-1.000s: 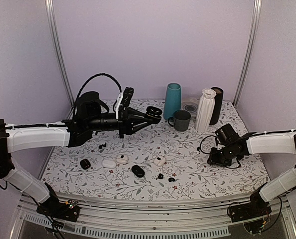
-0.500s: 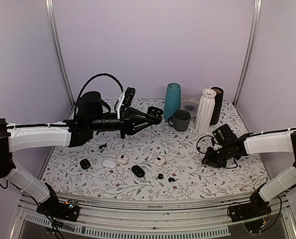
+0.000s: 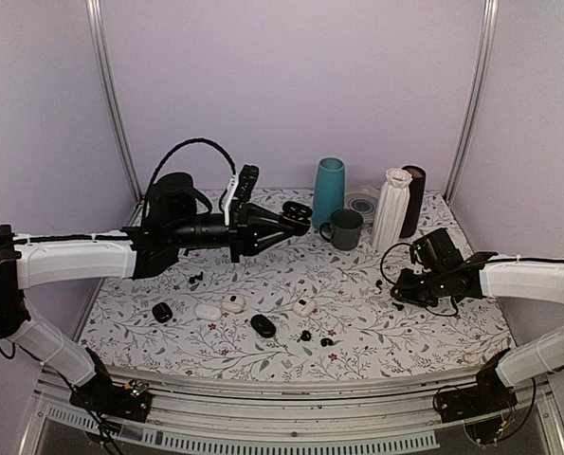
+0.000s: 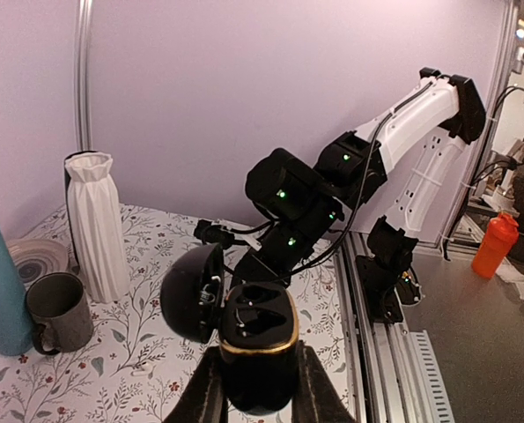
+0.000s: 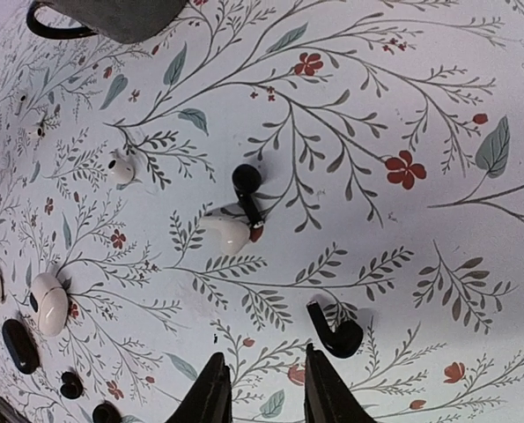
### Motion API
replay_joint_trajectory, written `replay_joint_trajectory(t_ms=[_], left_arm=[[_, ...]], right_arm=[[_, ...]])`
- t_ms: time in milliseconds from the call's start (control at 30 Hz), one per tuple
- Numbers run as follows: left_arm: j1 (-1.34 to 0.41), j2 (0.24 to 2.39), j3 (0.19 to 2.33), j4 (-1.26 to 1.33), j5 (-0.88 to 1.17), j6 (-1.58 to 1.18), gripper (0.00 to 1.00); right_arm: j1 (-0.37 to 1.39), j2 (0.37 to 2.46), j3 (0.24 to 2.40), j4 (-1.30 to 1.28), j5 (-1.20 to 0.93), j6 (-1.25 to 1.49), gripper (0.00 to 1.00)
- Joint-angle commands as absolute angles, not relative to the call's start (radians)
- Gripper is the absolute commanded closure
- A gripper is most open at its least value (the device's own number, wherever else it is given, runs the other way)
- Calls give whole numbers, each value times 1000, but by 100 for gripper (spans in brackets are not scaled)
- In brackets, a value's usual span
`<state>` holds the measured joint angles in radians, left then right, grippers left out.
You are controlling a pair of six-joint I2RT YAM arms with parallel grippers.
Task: Insert the wireless bluetooth earbuds into the charging case
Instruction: Adjust the left earbud at the center of the board.
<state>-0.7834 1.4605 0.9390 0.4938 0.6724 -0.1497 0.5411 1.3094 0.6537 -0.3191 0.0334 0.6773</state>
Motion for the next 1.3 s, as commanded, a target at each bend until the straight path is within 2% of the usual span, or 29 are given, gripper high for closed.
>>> replay_joint_trajectory(t_ms=[0, 267, 367, 633, 967, 1267], left_arm=[[-795, 1476, 973, 506, 686, -142, 100], [-795, 1467, 970, 499, 686, -137, 100], [-795, 1461, 967, 495, 683, -135, 100], [-796, 1448, 960, 491, 676, -135, 100], [-796, 1450, 962, 492, 676, -135, 100], [-796, 1446, 956, 489, 669, -134, 100]], right_arm=[[538, 1269, 562, -207, 66, 580, 70], [521, 1295, 517, -146, 58, 544, 65], [517, 1304, 491, -105, 37, 551, 61], [514, 1354, 518, -123, 57, 558, 59], [515, 1450, 572, -117, 1, 545, 59], [564, 1487, 638, -155, -43, 554, 64]])
